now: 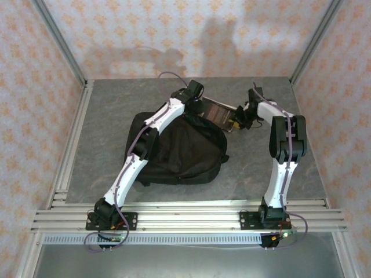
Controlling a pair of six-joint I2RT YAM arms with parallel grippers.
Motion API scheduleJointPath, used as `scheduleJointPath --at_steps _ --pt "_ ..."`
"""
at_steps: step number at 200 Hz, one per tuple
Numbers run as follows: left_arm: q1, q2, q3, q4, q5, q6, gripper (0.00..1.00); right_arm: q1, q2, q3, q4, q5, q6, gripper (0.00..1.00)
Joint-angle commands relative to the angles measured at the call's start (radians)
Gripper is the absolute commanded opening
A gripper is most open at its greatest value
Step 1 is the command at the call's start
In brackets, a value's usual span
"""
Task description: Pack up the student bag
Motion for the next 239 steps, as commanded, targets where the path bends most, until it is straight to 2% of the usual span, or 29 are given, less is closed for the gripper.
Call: scheduleJointPath --at_steps 1,21,37,48,65,84,94,112,138,152,192,209,239 --pt "-0.040 0.018 -0.049 -0.071 0.094 -0.009 0.31 0.040 -0.049 -0.012 0.167 -0.127 0.050 0.31" --pt "-0.043 0.018 -0.057 -0.063 0.115 -0.012 0.29 0.039 -0.034 -0.006 0.226 -0.131 0.071 0.24" --pt "-0.043 0.013 -0.059 -0.080 0.087 -0.005 0.28 0.039 -0.016 0.080 0.071 -0.047 -0.018 0.24" --pt "-0.042 0.009 -0.061 -0.088 0.070 0.003 0.27 0.039 -0.012 0.138 -0.057 0.052 -0.106 0.32" --pt "-0.036 0.009 -0.058 -0.100 0.044 0.005 0.26 0.038 -0.026 0.190 -0.168 0.292 -0.218 0.41" --pt "-0.032 0.016 -0.054 -0.104 0.036 0.005 0.26 0.027 -0.026 0.204 -0.157 0.367 -0.246 0.59" --pt "-0.031 0.020 -0.051 -0.106 0.033 0.006 0.26 0.017 -0.001 0.225 -0.146 0.321 -0.243 0.67" --pt "-0.029 0.027 -0.050 -0.106 0.033 0.003 0.26 0.003 0.076 0.294 -0.164 0.264 -0.228 0.74" --pt "-0.027 0.029 -0.053 -0.105 0.034 0.003 0.26 -0.009 0.171 0.387 -0.184 0.240 -0.216 0.77" --pt "-0.023 0.030 -0.054 -0.101 0.037 0.002 0.26 -0.014 0.211 0.421 -0.173 0.187 -0.205 0.78" --pt "-0.013 0.035 -0.054 -0.086 0.056 -0.012 0.25 -0.008 0.308 0.492 -0.145 -0.027 -0.180 0.75" --pt "-0.013 0.038 -0.052 -0.077 0.068 -0.019 0.25 0.002 0.299 0.489 -0.120 -0.100 -0.180 0.70" --pt "-0.015 0.040 -0.049 -0.065 0.086 -0.030 0.24 0.010 0.220 0.438 -0.055 -0.151 -0.180 0.60"
